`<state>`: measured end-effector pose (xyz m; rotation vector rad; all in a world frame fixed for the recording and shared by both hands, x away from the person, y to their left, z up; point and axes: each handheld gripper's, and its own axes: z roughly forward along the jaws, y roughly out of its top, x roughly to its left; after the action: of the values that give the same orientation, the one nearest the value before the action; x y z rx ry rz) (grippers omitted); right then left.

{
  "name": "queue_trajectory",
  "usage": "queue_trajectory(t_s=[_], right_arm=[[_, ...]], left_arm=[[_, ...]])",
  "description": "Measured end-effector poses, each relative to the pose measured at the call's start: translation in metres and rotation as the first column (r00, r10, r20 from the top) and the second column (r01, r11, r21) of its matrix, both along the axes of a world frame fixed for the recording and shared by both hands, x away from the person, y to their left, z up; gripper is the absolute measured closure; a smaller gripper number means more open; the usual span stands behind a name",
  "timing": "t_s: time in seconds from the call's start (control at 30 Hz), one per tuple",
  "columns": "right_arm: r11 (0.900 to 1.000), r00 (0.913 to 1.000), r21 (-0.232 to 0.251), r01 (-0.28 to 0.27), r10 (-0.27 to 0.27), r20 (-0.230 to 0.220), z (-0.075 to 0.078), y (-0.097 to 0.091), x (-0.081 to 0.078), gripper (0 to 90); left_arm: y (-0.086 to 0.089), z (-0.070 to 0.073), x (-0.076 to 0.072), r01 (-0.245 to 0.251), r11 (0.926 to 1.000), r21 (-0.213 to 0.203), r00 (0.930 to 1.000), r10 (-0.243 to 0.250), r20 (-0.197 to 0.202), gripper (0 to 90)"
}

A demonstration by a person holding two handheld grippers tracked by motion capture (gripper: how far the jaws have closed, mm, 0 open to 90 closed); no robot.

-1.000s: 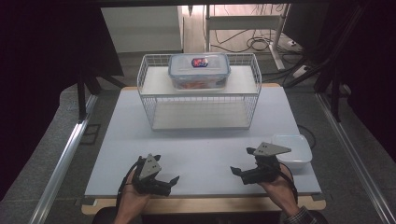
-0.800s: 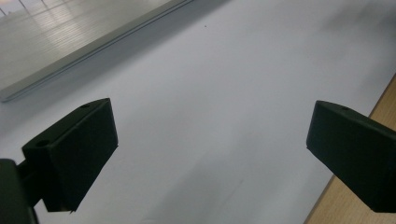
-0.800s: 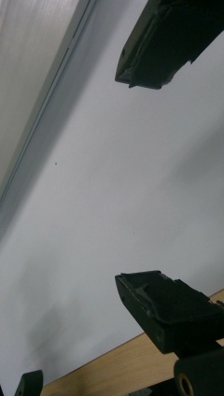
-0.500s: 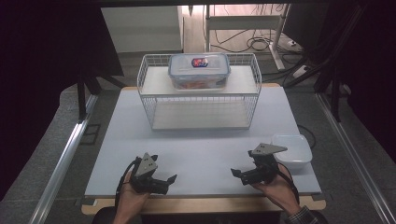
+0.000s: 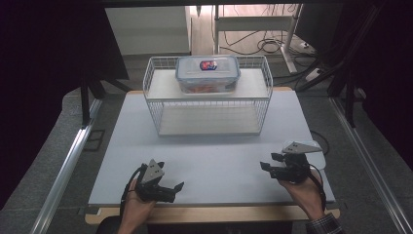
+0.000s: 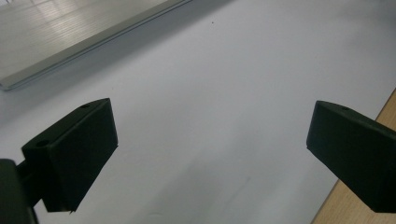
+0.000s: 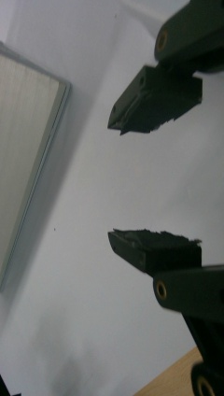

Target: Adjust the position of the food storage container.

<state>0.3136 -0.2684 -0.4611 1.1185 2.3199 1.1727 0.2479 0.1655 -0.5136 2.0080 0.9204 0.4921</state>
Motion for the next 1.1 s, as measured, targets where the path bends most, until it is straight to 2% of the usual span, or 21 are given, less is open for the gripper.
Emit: queue_trajectory(t_s=[0.13, 0.27, 0.3, 0.33, 0.47, 0.6, 0.77, 0.83, 0.87, 0.9, 1.07, 1.1], right_arm=[[0.9989, 0.9996, -0.042, 0.021, -0.021, 0.018, 0.003, -0.008, 0.000, 56.1], [0.9972, 0.9986, -0.060, 0.045, -0.043, 0.032, 0.007, -0.017, 0.001, 69.1], [0.9972, 0.9986, -0.060, 0.045, -0.043, 0.032, 0.007, -0.017, 0.001, 69.1], [0.9956, 0.9975, -0.073, 0.059, -0.056, 0.042, 0.008, -0.022, 0.002, 76.1], [0.9916, 0.9939, -0.082, 0.100, -0.096, 0.055, 0.011, -0.035, 0.004, 88.7], [0.9880, 0.9904, -0.080, 0.132, -0.128, 0.052, 0.013, -0.047, 0.007, 89.5], [0.9736, 0.9752, -0.073, 0.216, -0.211, 0.065, 0.015, -0.073, 0.011, 89.6], [0.9645, 0.9665, -0.081, 0.252, -0.246, 0.074, 0.015, -0.083, 0.011, 89.6], [0.9645, 0.9665, -0.081, 0.252, -0.246, 0.074, 0.015, -0.083, 0.011, 89.6], [0.9569, 0.9588, -0.075, 0.280, -0.276, 0.070, 0.015, -0.092, 0.012, 89.6], [0.9284, 0.9317, -0.091, 0.360, -0.354, 0.084, 0.014, -0.113, 0.014, 89.5], [0.9284, 0.9317, -0.091, 0.360, -0.354, 0.084, 0.014, -0.113, 0.014, 89.5]], left_arm=[[0.000, -0.001, 0.000, -0.002, 1.0000, 0.006, 1.0000, 0.002, -0.004, 1.8], [0.000, -0.001, 0.001, -0.003, 0.9999, 0.011, 1.0000, 0.003, -0.006, 1.9], [0.000, -0.001, 0.001, -0.003, 0.9999, 0.011, 1.0000, 0.003, -0.006, 1.9], [0.000, -0.002, 0.001, -0.004, 0.9999, 0.016, 0.9999, 0.004, -0.012, 2.0], [-0.001, -0.002, 0.001, -0.002, 0.9997, 0.024, 0.9999, 0.002, -0.016, 2.2], [-0.001, -0.002, 0.001, -0.001, 0.9997, 0.026, 0.9999, 0.002, -0.016, 2.3], [-0.001, -0.003, 0.001, 0.001, 0.9997, 0.026, 0.9999, -0.001, -0.015, 2.5], [-0.001, -0.003, 0.001, 0.001, 0.9996, 0.027, 0.9999, 0.000, -0.015, 2.5], [-0.002, -0.003, 0.001, 0.000, 0.9996, 0.027, 0.9999, 0.000, -0.015, 2.5], [-0.002, -0.003, 0.001, 0.000, 0.9996, 0.027, 0.9999, 0.001, -0.016, 2.5], [-0.002, -0.003, 0.001, 0.000, 0.9996, 0.029, 0.9999, 0.001, -0.015, 2.5], [-0.002, -0.003, 0.002, 0.000, 0.9996, 0.030, 0.9999, 0.001, -0.015, 2.5]])
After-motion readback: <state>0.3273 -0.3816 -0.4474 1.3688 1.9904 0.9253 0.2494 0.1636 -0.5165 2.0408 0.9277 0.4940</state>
